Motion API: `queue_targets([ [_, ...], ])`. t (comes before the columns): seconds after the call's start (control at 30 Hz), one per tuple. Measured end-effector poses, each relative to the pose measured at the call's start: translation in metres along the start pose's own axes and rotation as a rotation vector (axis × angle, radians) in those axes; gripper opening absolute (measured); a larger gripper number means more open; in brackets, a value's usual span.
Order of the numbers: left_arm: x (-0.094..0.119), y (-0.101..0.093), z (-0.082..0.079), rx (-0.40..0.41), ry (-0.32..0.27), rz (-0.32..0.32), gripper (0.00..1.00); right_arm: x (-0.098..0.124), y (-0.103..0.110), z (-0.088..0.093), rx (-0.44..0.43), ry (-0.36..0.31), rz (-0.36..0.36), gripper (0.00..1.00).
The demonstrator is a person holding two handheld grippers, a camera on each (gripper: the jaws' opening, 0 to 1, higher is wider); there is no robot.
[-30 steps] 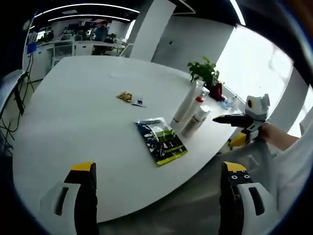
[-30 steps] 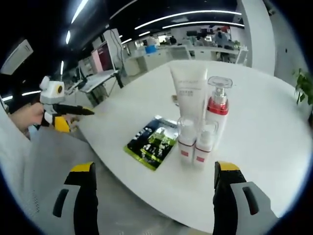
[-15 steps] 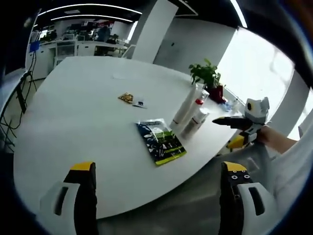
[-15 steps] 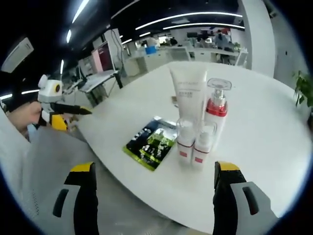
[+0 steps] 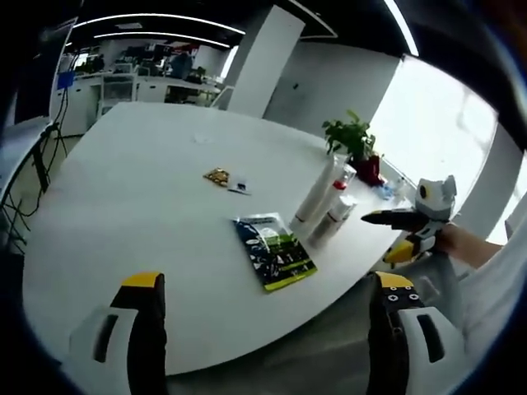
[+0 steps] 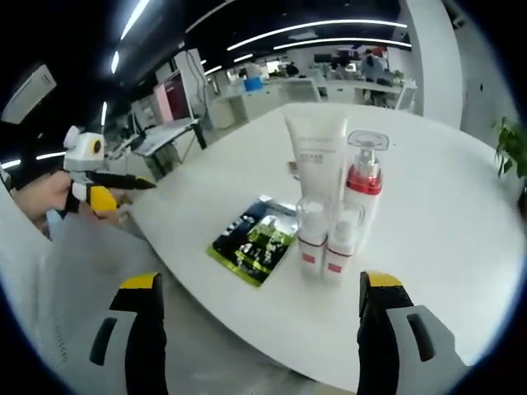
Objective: Arrange the skincare products in the storage area until every visible bottle or jar stands upright without overlapping.
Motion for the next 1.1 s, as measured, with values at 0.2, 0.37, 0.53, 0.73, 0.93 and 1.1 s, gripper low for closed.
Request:
queue_targets([
  [0.2, -0.005, -0.003, 0.001, -0.002, 0.027, 0.007, 0.95, 0.0, -0.001, 0.0, -0.007, -0.002, 0.002, 0.99],
  [0.37, -0.01, -0.002, 0.002, -0.017, 0.049, 0.007, 0.91, 0.0, -0.002, -0.001, -0.015, -0.004, 0.002, 0.98],
  [0.53, -0.016, -0.002, 0.005, -0.019, 0.073, 0.018, 0.91, 0.0, -0.004, 0.0, -0.023, -0.007, 0.009, 0.98],
  [0.73, -0.024, -0.004, 0.004, -0.018, 0.088, 0.033, 0.91, 0.0, -0.006, 0.001, -0.03, -0.003, 0.018, 0.98],
  [0.93, -0.031, -0.003, 0.0, -0.021, 0.101, 0.041, 0.91, -0.001, -0.007, 0.002, -0.02, 0.006, 0.018, 0.98],
  [1.1, -0.036, 0.0, -0.002, -0.023, 0.102, 0.042, 0.91, 0.0, -0.009, 0.002, -0.015, 0.007, 0.024, 0.98],
])
Point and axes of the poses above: the point that each gripper's makers call its tool centre point, and the gripper's own axes: x roughly backward along the fingers, y roughly to its left, z roughly out of its underside, the point moved 1 cm from there along x, roughly backward along the fingers, and after that the axes turned 1 degree about -y, right-handed, at the moved point
